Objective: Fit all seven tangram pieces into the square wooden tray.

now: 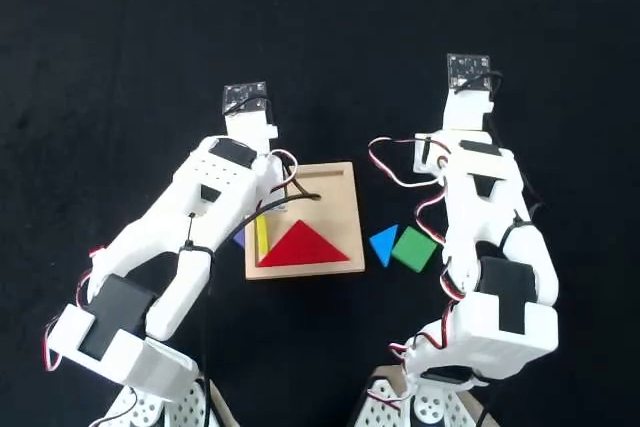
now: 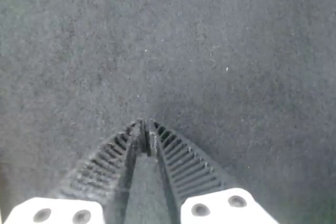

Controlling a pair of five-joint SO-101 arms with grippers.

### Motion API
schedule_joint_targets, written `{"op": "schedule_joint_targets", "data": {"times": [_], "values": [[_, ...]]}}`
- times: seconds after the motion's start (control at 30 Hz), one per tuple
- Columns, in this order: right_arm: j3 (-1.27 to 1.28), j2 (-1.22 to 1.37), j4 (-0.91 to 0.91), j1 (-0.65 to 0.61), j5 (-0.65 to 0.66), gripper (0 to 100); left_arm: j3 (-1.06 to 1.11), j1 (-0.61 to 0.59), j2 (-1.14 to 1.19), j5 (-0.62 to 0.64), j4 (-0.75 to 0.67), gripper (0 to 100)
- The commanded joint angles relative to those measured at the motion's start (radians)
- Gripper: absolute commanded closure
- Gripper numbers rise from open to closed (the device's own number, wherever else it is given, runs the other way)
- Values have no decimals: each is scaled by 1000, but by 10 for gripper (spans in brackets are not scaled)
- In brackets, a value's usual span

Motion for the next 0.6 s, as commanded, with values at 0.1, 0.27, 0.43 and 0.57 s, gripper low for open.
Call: {"op": "schedule_joint_targets", "data": {"times": [0.1,0.27,0.43,0.57], "values": [[-59,-4,5,-17,-5,988,4,-2,-14,-49,-14,827],[-59,-4,5,-17,-5,988,-4,1,-37,-48,26,828],[-59,-4,5,-18,-3,988,-8,61,-186,-48,89,828],[-59,-4,5,-18,-5,988,7,90,-304,-49,74,828]]}}
